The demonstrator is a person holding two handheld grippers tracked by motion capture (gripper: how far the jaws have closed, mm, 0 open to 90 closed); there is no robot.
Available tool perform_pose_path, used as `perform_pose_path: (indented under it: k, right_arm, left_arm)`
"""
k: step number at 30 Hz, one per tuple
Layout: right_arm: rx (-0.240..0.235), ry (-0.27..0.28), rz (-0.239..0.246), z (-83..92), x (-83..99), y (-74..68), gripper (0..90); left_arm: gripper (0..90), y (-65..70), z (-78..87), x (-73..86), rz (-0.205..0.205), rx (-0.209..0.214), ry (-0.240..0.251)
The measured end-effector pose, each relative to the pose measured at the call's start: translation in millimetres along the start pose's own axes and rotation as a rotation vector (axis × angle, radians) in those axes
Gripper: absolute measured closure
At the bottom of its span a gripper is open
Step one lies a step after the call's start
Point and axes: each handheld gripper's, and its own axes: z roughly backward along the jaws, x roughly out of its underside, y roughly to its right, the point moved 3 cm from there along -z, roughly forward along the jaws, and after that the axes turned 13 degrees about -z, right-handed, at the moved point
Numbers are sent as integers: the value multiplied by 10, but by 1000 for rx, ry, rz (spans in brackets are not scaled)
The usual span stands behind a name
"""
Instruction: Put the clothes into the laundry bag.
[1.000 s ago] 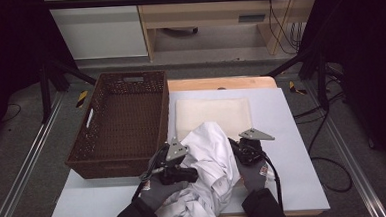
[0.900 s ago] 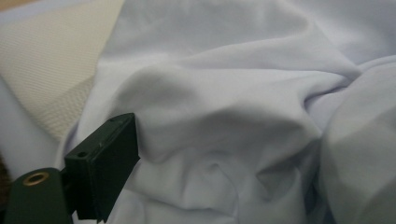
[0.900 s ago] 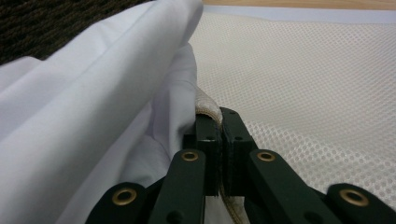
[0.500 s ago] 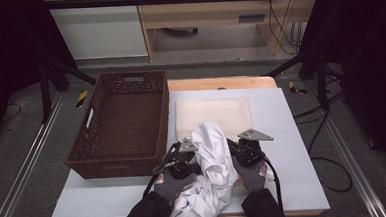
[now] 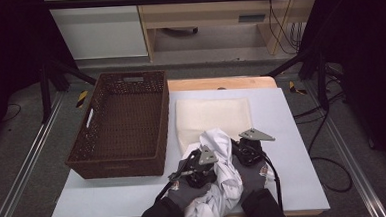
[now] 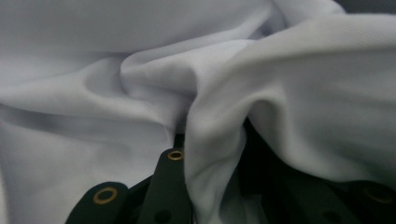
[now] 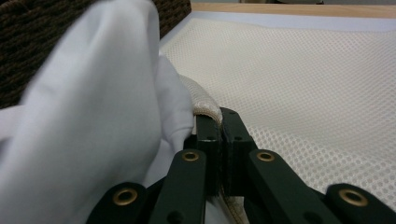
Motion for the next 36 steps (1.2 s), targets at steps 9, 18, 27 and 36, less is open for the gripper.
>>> perform_pose_path:
  k: [9, 18, 27, 36]
  right_arm:
    - [-36, 61, 23, 181, -136, -130, 881]
    - [-29, 37, 23, 131, -88, -112, 880]
    - [-27, 32, 38, 116, -65, -153, 881]
    - [-30, 24, 49, 98, -51, -169, 881]
  left_arm:
    - [731, -16, -80, 36, -18, -15, -55]
    - [366, -165, 486, -46, 45, -41, 116]
    - [84, -480, 284, 22, 81, -100, 42]
    - [501, -499, 10, 197, 131, 75, 5]
